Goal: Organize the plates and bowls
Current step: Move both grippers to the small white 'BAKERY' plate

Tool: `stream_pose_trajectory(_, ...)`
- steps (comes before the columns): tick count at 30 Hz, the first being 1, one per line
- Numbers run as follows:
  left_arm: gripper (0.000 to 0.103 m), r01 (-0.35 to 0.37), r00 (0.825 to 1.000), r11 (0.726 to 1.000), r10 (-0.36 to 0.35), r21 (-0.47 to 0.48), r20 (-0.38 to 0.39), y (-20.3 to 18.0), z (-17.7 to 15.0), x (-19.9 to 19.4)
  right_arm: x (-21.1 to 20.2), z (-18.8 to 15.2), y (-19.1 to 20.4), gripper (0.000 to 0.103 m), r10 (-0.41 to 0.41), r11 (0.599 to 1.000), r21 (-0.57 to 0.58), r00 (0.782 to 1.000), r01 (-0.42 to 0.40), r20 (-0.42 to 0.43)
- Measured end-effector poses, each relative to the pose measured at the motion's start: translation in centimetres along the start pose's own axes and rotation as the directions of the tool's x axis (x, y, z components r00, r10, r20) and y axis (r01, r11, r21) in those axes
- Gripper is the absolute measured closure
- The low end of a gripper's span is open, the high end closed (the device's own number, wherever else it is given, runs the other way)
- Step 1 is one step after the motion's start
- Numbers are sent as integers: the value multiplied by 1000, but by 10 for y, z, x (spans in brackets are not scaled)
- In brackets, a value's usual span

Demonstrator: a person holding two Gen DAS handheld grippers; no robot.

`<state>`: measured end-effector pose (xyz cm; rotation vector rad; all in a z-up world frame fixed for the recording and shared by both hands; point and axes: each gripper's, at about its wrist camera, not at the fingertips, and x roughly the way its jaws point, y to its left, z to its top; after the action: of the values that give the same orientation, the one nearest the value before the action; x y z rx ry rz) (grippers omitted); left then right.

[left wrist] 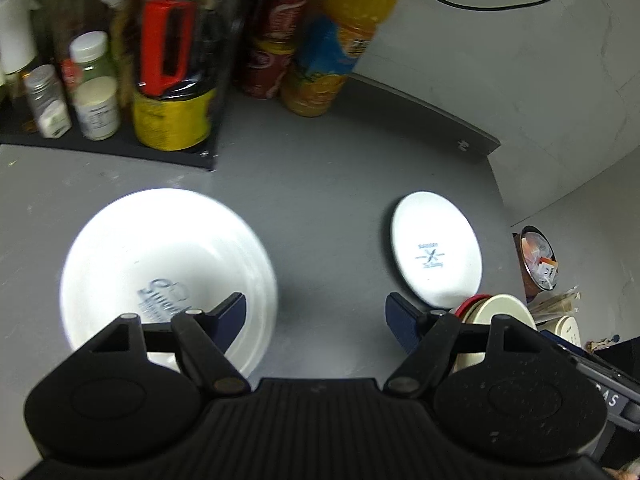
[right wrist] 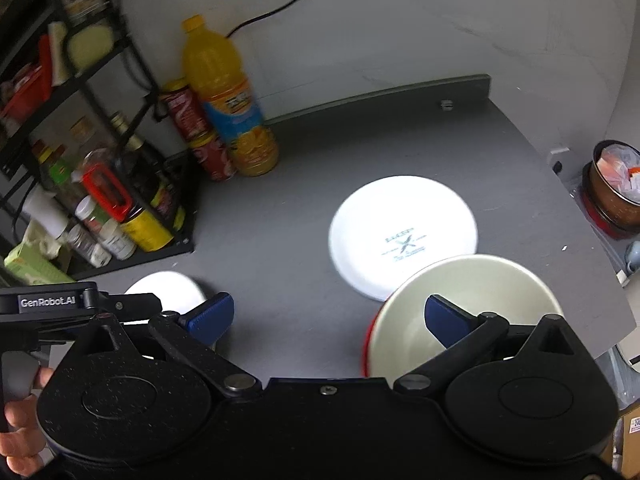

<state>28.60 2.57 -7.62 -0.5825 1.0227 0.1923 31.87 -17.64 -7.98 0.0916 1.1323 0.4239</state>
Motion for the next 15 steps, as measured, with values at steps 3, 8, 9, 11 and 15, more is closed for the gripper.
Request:
stream_pose_trajectory(3,28,3,1000,1000,-3,14,-6,-14,10,13,8,9,-14,0,-9,1000,8,1000,9,-3)
stream_pose_trajectory(8,28,10,999,1000,-10,12,-39,-35,25,40,26,26,-36,0,-23,999,24,1000,23,-17)
stream_pose_trajectory(9,28,10,999,1000,-10,15,-43,-40,28,44,29,29,-40,0,-25,999,26,999,26,-20)
stream_pose_trajectory(11,28,16,999,1000,-15,15,-51,-48,34,54,37,35,-49,0,-30,999,30,999,31,-30)
stream_pose_trajectory(15,28,33,997,999,-32,15,-72,-61,44,75,52,44,-63,0,-30,999,35,999,31,-45)
